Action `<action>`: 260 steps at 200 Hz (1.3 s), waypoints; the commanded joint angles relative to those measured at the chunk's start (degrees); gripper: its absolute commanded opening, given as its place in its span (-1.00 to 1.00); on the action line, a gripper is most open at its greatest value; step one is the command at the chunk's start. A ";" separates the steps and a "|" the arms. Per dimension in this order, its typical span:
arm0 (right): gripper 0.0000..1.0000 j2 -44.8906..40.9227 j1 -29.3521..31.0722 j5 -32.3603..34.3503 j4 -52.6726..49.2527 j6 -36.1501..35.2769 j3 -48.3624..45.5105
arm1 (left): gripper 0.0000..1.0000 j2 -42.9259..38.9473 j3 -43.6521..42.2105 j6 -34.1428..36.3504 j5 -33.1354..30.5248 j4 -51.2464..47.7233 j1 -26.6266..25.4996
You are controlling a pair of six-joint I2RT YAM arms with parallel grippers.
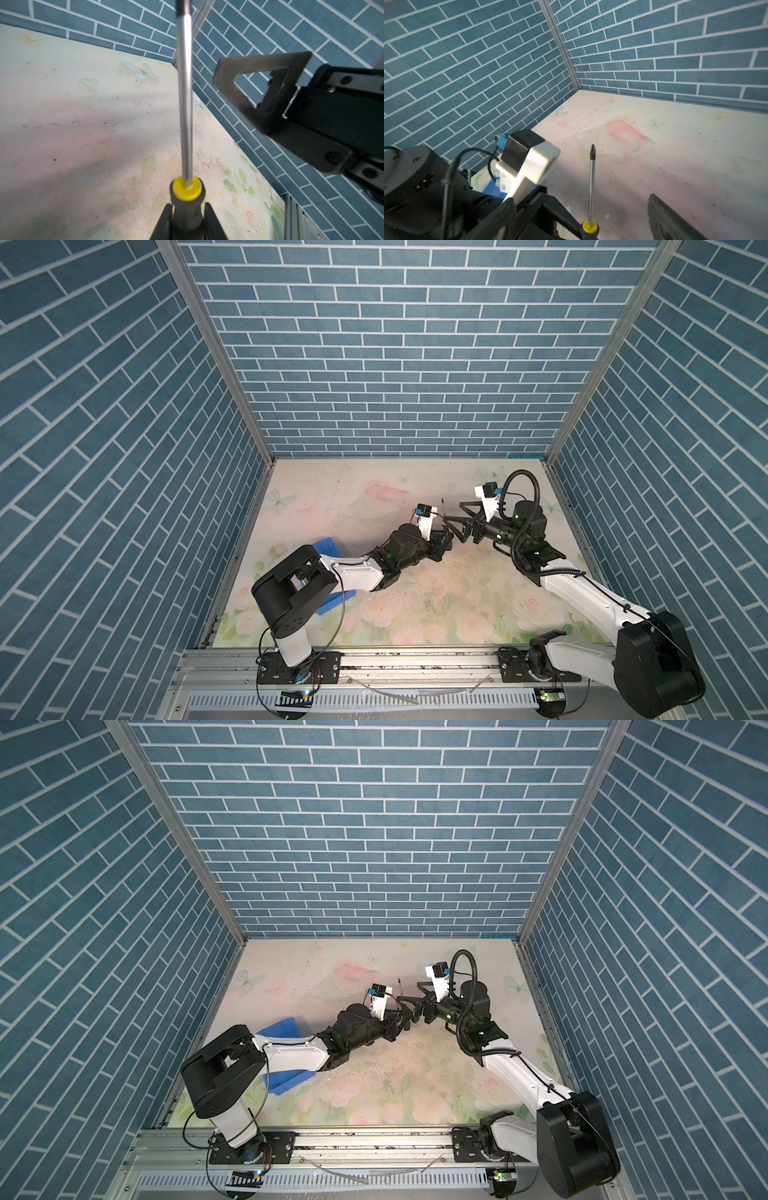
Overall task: Put the screwdriver in the bin
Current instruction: 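Open the right gripper and draw it back while the left gripper holds the screwdriver, then carry the screwdriver with the left gripper over the blue bin and lower it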
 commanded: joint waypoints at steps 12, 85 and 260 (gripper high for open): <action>0.98 -1.74 2.78 0.79 -8.28 -10.81 2.16 | -0.86 -6.81 -3.67 1.06 -5.07 -4.40 0.97; 0.98 3.67 9.65 -0.86 -12.20 -20.67 7.88 | -0.91 -33.06 -12.75 -0.43 -20.27 -36.04 1.78; 0.98 21.26 27.07 -5.82 -9.56 -23.91 23.20 | -0.89 -44.13 -12.20 -5.85 -4.85 -82.34 36.35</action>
